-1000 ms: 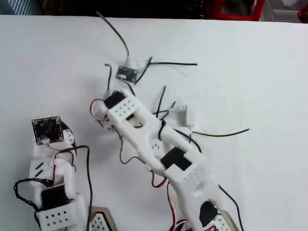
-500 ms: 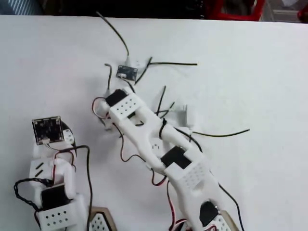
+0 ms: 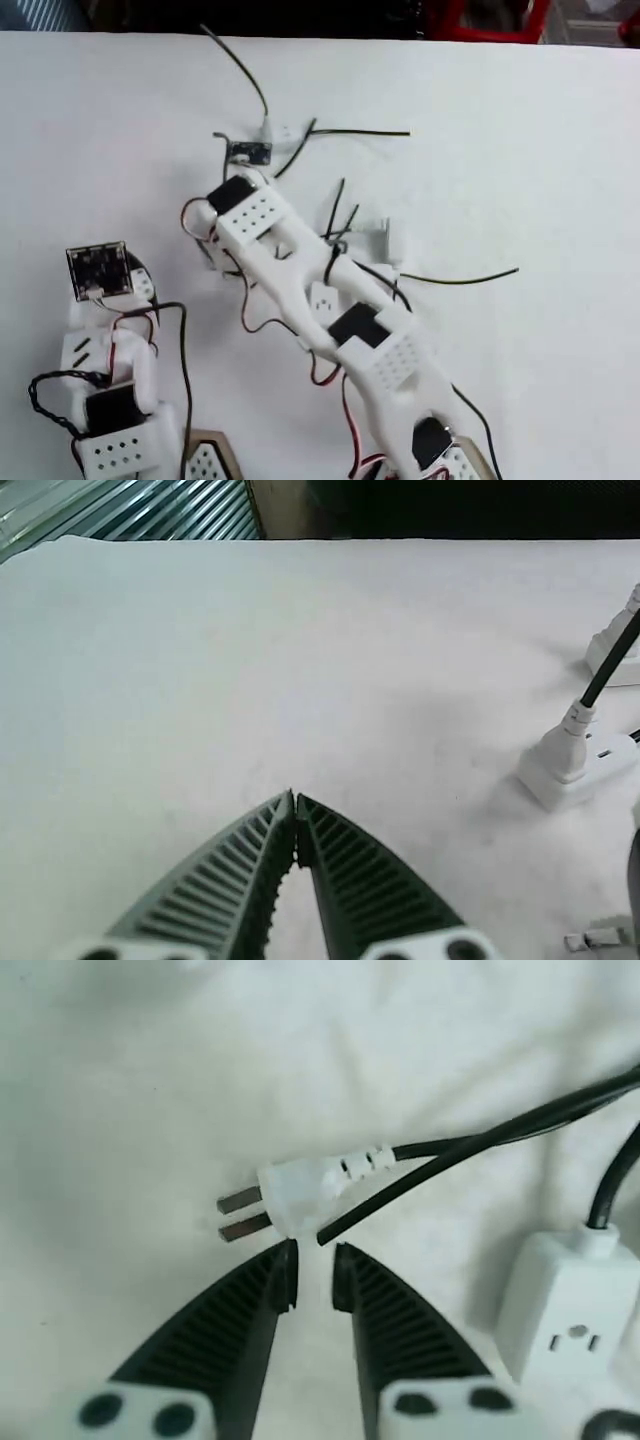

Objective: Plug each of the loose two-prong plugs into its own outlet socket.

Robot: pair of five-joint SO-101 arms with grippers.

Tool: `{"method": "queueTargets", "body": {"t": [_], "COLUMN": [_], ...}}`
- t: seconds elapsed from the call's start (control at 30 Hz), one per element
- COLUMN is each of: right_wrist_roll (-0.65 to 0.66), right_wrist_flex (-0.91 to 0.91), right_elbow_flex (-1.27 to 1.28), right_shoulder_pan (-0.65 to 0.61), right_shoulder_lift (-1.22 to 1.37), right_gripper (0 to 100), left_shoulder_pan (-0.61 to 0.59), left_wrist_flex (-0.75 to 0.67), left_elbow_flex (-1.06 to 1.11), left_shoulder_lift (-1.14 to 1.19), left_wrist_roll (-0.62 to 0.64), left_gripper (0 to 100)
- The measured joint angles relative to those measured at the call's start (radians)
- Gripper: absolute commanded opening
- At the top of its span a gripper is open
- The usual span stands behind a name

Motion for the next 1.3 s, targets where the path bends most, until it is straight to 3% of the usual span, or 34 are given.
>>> {"method": "queueTargets", "body": {"t": [0.33,0.53,0.77,1.3], "right_wrist_roll": [-0.028,-0.109,-0.173,-0.18], "right_wrist_flex": [-0.098,-0.18,-0.178,-0.193], "right_elbow_flex": [0.0,0.0,0.0,-0.011], "right_shoulder_pan": [-0.063,-0.06,-0.025,-0.003], "right_shoulder_lift": [0.0,0.005,0.005,0.124], "right_gripper": [17.2,17.2,17.2,15.5], "left_shoulder_pan": [0.0,0.0,0.0,0.0], "left_wrist_flex": [0.0,0.0,0.0,0.0], "left_elbow_flex": [0.0,0.0,0.0,0.0], "left_shoulder_lift": [0.0,0.0,0.0,0.0], "left_wrist_roll": [0.0,0.0,0.0,-0.031], "left_gripper": [2,2,2,2]}}
